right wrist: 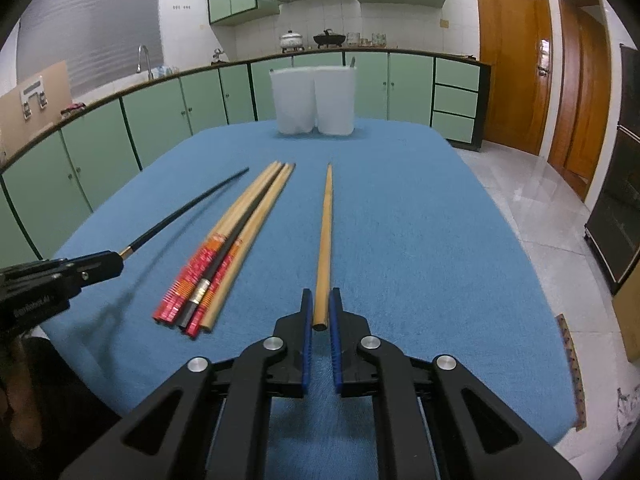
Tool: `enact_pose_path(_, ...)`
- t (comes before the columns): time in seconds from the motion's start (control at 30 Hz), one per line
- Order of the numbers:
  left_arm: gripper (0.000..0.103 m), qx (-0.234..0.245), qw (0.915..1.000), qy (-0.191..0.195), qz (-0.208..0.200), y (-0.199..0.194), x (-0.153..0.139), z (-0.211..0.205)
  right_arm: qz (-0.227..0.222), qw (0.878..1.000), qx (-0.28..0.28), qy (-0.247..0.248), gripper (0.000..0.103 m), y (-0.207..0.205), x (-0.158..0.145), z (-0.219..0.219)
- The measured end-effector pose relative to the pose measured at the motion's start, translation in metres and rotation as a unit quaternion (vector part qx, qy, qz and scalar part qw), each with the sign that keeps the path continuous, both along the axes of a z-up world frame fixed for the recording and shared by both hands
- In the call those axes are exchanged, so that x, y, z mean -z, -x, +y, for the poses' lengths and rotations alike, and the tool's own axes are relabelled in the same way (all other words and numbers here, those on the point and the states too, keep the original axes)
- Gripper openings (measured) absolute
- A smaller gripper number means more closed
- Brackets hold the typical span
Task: Organize utensils
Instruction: 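Carry both chopsticks to the white holder and drop them in upright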
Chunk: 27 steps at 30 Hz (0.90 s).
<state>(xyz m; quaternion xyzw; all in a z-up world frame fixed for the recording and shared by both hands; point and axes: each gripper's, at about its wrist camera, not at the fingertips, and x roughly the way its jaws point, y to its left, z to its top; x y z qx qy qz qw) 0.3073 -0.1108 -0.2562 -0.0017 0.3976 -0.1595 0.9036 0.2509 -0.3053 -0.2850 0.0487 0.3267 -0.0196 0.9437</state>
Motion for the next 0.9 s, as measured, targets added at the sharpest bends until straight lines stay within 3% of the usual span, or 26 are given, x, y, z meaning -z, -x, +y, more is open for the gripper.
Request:
enact_pose_path(0.47, 0.006, 0.006, 0.9978, -0.001, -0.066, 0.020, -0.091, 0.002, -0.056, 0.998, -0.028, 0.011, 0.007, 0.015, -0.106, -0.004)
enact_pose_path(0.73, 0.006, 0.025, 0.9951, -0.008, -0.096, 0.016, -0.127, -0.001, -0.048, 0.996, -0.064, 0.035, 0.007, -0.011, -0.151, -0.006)
enact_pose_path(0.9, 0.006, 0.046, 0.9948, -0.005, -0.090, 0.002, -0.144, -0.005, -0.029, 0.996, -0.078, 0.033, 0.007, -0.042, -0.174, -0.014)
